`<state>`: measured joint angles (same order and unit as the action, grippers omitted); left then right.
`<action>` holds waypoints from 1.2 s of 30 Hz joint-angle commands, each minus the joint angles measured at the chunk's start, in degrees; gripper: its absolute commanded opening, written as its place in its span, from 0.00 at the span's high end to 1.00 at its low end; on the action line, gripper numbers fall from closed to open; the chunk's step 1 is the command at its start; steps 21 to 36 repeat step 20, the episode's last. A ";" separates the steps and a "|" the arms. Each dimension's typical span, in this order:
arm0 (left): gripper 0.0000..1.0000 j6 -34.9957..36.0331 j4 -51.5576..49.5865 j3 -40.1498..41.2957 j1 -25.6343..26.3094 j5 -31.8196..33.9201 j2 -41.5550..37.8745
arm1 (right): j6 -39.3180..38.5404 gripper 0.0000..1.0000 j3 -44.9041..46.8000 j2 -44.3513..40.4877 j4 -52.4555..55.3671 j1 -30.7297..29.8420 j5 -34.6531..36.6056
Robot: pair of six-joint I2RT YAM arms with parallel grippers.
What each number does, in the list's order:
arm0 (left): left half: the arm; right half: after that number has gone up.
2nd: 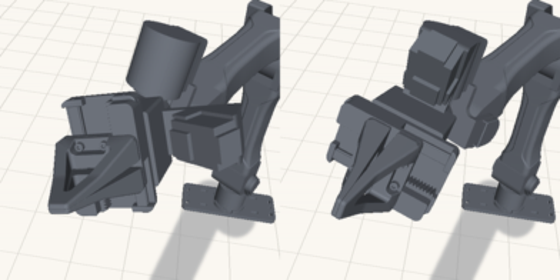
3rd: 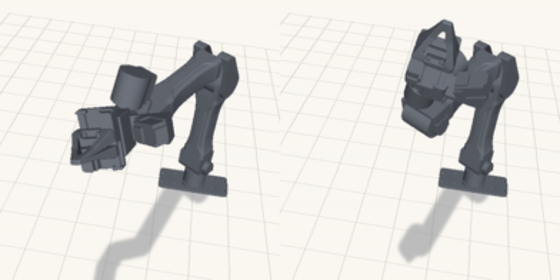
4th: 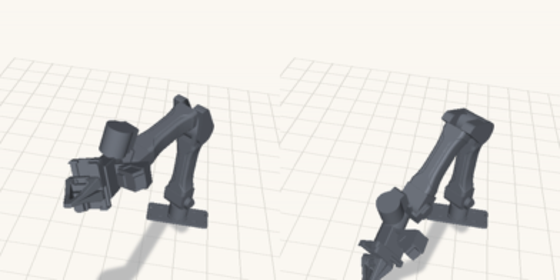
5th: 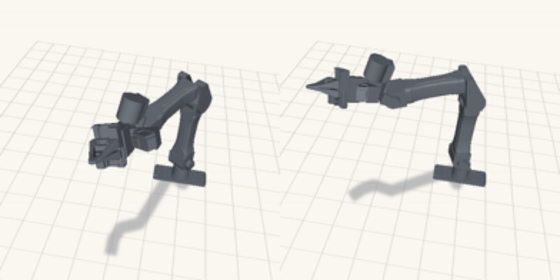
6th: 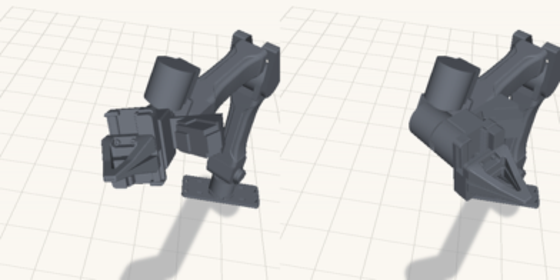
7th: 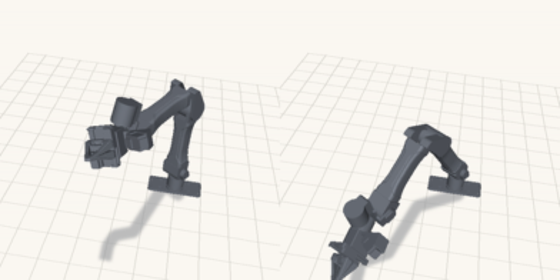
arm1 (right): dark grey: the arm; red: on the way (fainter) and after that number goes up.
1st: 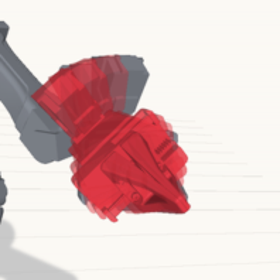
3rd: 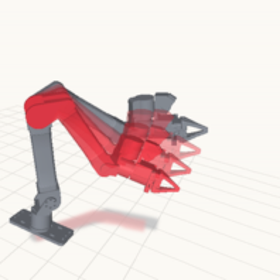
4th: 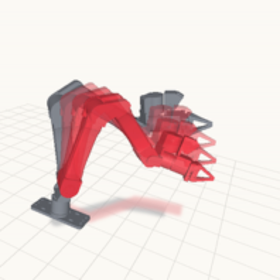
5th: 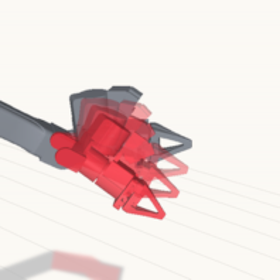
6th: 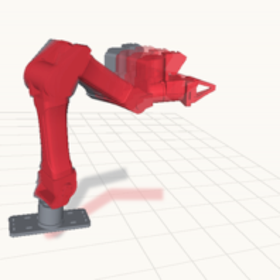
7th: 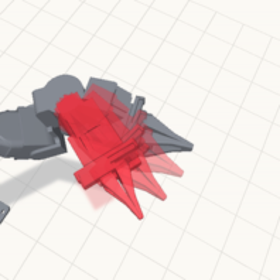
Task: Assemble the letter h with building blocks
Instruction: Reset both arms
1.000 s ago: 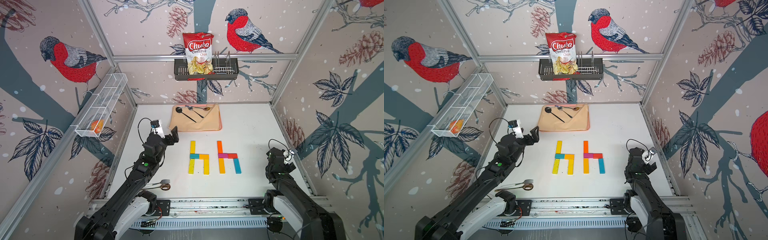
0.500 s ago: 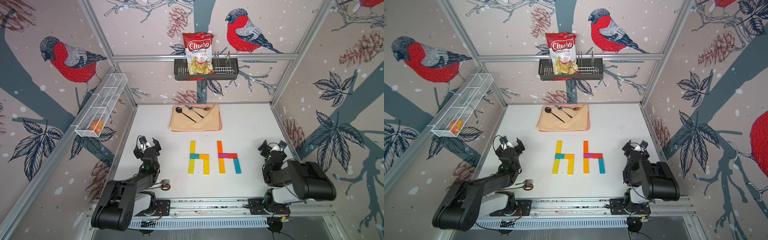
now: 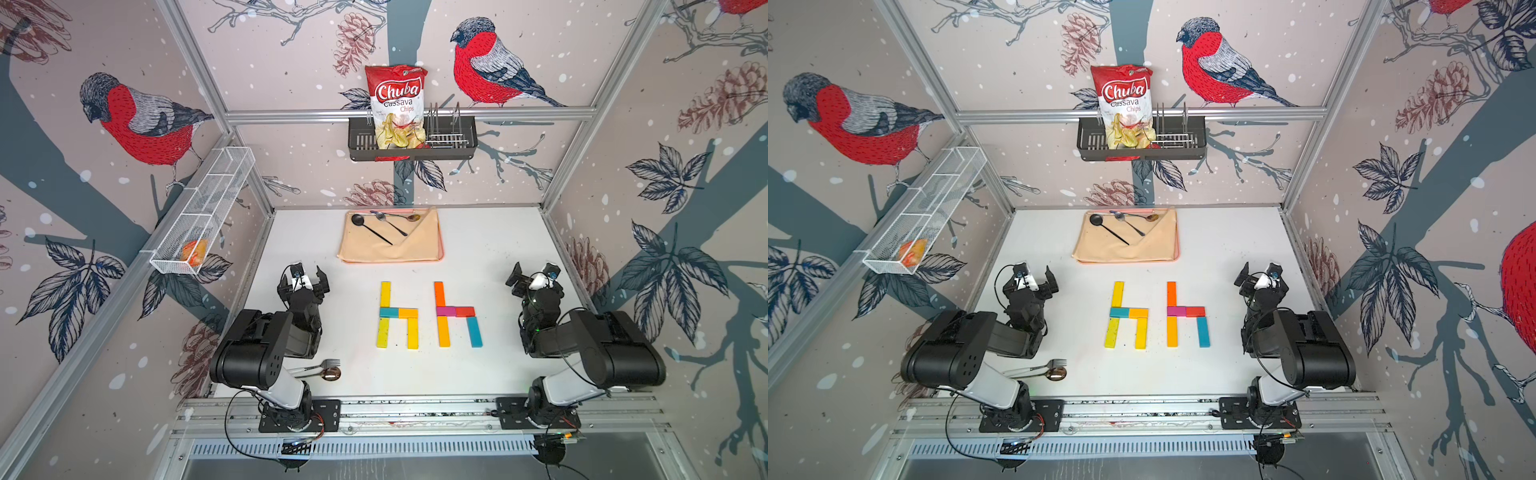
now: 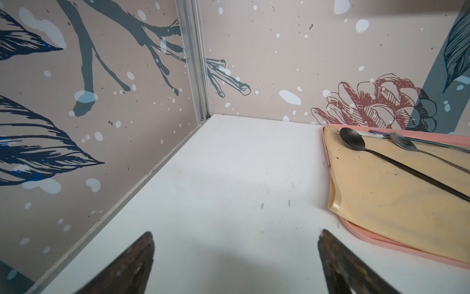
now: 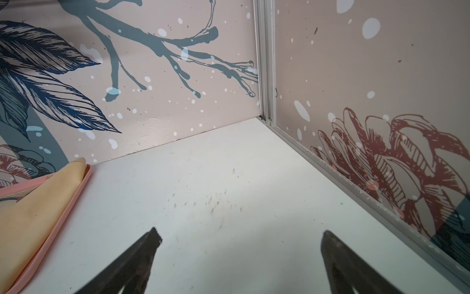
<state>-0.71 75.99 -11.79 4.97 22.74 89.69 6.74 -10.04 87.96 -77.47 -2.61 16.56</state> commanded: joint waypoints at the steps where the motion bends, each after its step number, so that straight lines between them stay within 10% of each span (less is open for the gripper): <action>1: 0.02 -0.12 3.41 -0.07 -0.23 -0.26 0.22 | -1.21 0.00 -0.26 0.17 -0.91 -0.11 1.55; 36: 0.02 -0.20 2.89 -0.33 -0.22 -0.48 0.13 | -1.37 0.00 -0.33 0.19 -0.93 -0.10 1.20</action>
